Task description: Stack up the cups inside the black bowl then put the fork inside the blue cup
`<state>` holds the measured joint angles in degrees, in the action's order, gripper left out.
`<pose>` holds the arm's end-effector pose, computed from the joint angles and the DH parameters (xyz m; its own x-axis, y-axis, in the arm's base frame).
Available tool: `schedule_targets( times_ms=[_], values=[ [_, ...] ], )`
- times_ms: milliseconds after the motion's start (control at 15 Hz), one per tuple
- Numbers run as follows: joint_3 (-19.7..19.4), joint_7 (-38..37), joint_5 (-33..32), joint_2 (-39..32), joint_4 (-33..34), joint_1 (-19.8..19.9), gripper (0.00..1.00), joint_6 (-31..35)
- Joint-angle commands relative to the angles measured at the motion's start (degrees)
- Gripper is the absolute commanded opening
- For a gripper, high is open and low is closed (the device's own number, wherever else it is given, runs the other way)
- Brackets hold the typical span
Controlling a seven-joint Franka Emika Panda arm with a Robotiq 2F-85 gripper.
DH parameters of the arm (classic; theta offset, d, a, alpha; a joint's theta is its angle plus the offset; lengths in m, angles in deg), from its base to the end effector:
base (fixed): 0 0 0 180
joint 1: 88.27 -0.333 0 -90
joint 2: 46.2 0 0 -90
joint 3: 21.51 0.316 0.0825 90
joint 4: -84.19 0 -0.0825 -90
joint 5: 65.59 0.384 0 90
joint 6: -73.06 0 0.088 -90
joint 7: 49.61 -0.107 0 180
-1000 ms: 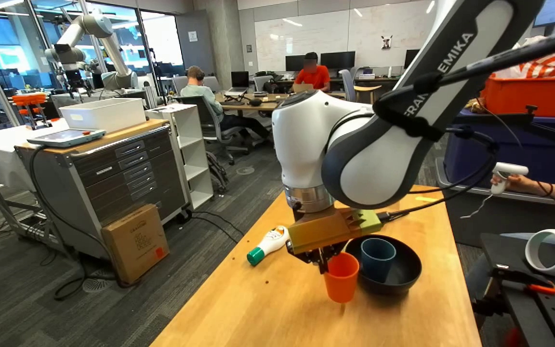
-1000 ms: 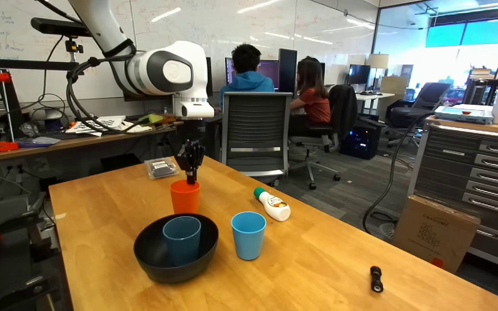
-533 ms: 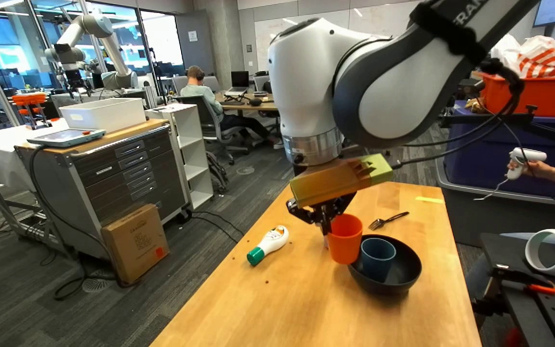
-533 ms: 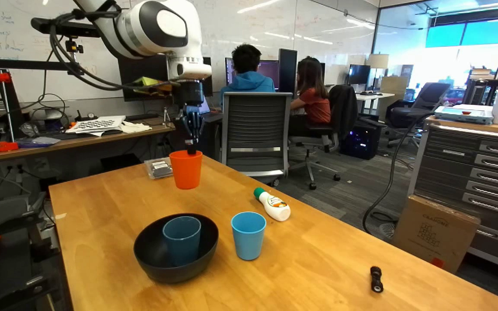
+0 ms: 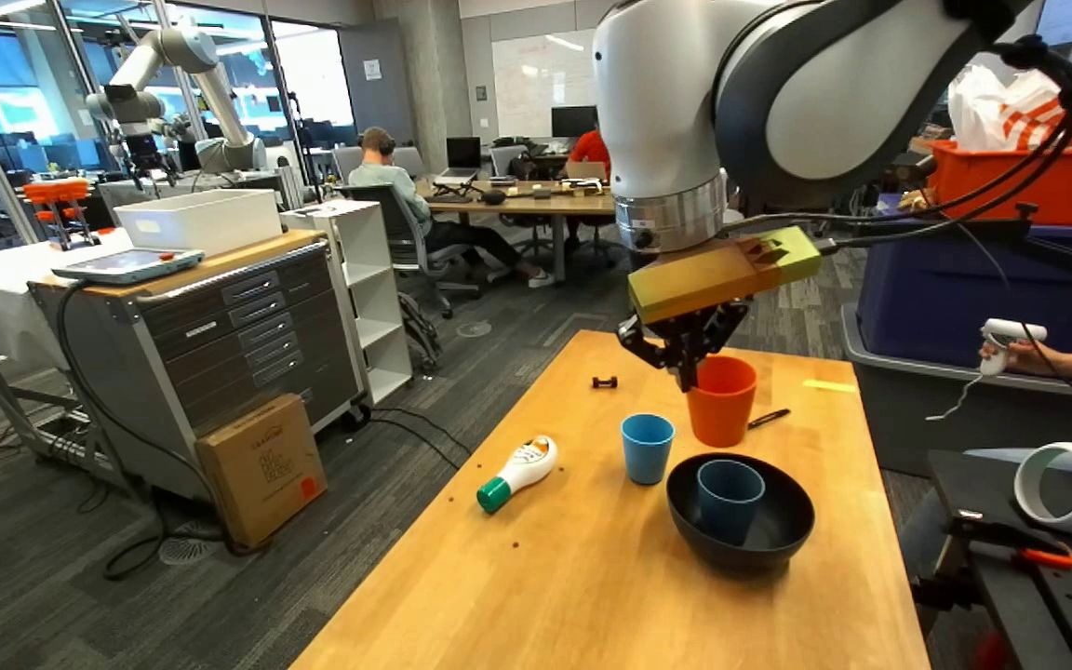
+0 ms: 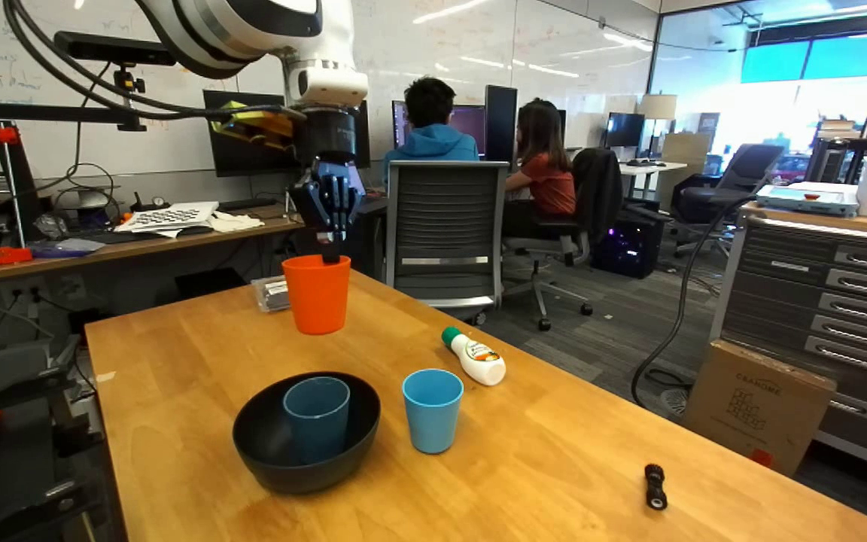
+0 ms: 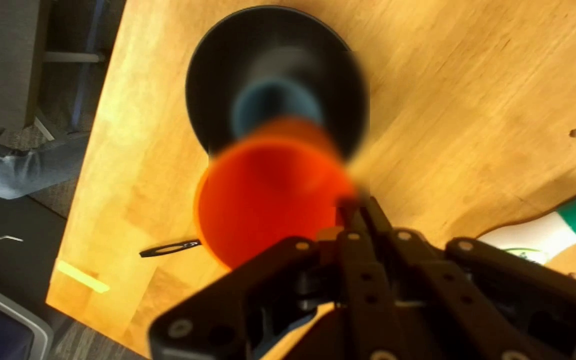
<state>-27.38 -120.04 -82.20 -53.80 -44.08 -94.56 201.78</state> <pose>0.5251 -0.0042 0.3013 0.5262 -0.8368 0.1515 -0.8446 -0.4937 0.2071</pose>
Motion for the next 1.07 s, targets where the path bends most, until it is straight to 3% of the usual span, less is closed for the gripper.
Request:
schedule_targets(
  times_ms=[0,533,1000],
  values=[
    [0.1,0.4,0.3,2.0,-3.9,3.5,0.01,1.8],
    [0.1,-0.3,1.2,0.1,-6.5,6.3,0.01,5.0],
    [0.2,0.5,8.1,-2.6,-5.8,6.7,0.01,9.8]
  ],
)
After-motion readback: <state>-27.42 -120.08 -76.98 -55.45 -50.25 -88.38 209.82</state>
